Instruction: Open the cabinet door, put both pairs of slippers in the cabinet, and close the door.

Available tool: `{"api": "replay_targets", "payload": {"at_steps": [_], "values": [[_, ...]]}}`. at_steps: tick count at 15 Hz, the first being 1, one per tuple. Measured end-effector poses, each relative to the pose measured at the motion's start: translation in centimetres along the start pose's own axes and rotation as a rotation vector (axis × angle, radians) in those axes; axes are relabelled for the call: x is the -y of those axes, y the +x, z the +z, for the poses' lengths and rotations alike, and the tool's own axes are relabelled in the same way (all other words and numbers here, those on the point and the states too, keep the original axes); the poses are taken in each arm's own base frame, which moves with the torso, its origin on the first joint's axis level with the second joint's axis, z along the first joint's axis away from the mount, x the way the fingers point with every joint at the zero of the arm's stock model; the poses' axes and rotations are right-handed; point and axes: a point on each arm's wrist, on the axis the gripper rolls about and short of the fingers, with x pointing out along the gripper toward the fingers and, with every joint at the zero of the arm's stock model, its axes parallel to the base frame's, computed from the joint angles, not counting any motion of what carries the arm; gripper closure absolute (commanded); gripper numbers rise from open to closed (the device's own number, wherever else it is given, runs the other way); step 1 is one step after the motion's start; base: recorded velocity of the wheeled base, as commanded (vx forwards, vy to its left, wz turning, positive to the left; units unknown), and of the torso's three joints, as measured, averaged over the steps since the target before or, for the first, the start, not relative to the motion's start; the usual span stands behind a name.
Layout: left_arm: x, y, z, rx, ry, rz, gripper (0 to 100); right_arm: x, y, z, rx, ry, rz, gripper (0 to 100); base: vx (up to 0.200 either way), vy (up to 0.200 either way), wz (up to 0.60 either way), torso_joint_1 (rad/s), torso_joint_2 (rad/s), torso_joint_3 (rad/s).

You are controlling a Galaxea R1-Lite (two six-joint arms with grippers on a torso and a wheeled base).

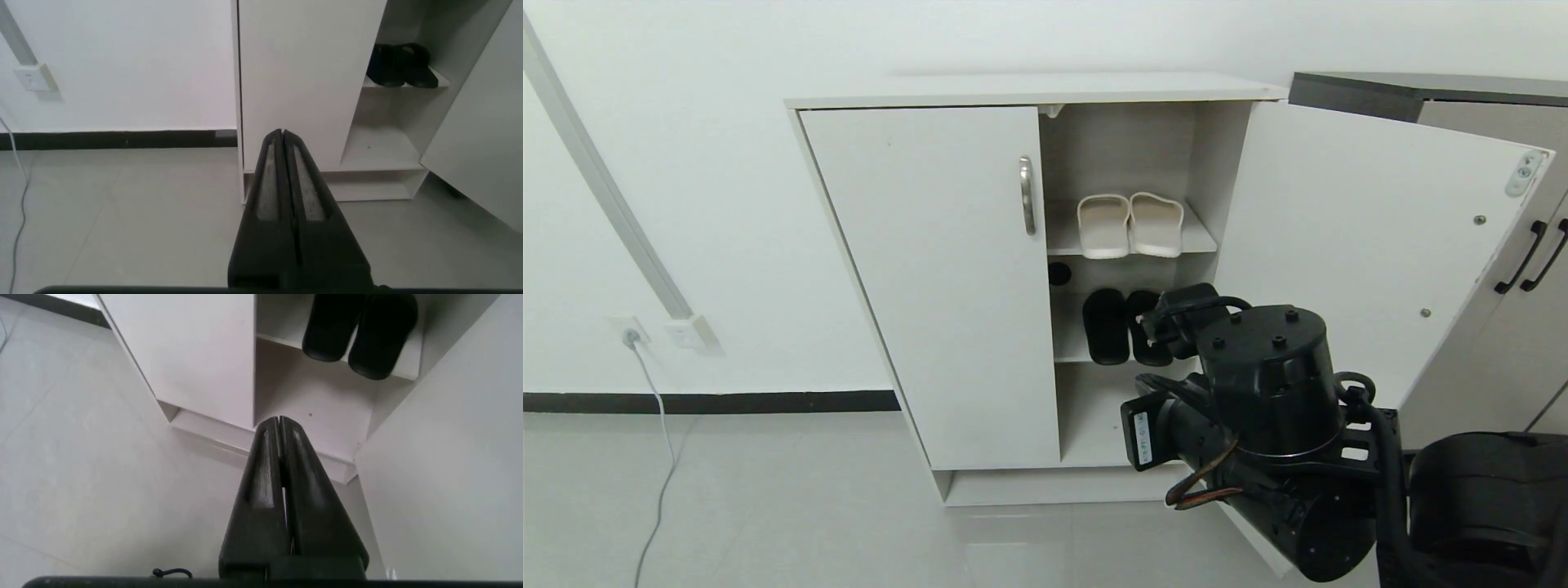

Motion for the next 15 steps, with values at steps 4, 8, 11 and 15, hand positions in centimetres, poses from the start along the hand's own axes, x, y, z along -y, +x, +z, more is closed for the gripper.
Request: {"api": "replay_targets", "payload": {"at_steps": [4, 8, 11, 15], "values": [[0.0, 0.0, 0.0, 0.0, 0.0, 0.0, 100, -0.04, 0.03, -0.05, -0.002, -0.001, 0.002, 100, 0.0, 0.0, 0.0, 0.001, -0.1, -0.105], [0.0, 0.0, 0.0, 0.0, 0.0, -0.001, 100, 0.01, 0.15, -0.11, -0.004, -0.002, -0.003, 100, 0.0, 0.0, 0.0, 0.03, -0.34, -0.364], [0.0, 0.0, 0.0, 0.0, 0.0, 0.0, 100, -0.08, 0.19, -0.19, -0.006, -0.004, 0.0, 100, 0.0, 0.0, 0.0, 0.077, -0.49, -0.367], [0.0, 0.0, 0.0, 0.0, 0.0, 0.001, 100, -0.12, 0.2, -0.25, -0.008, -0.005, 0.001, 100, 0.0, 0.0, 0.0, 0.113, -0.46, -0.344]]}}
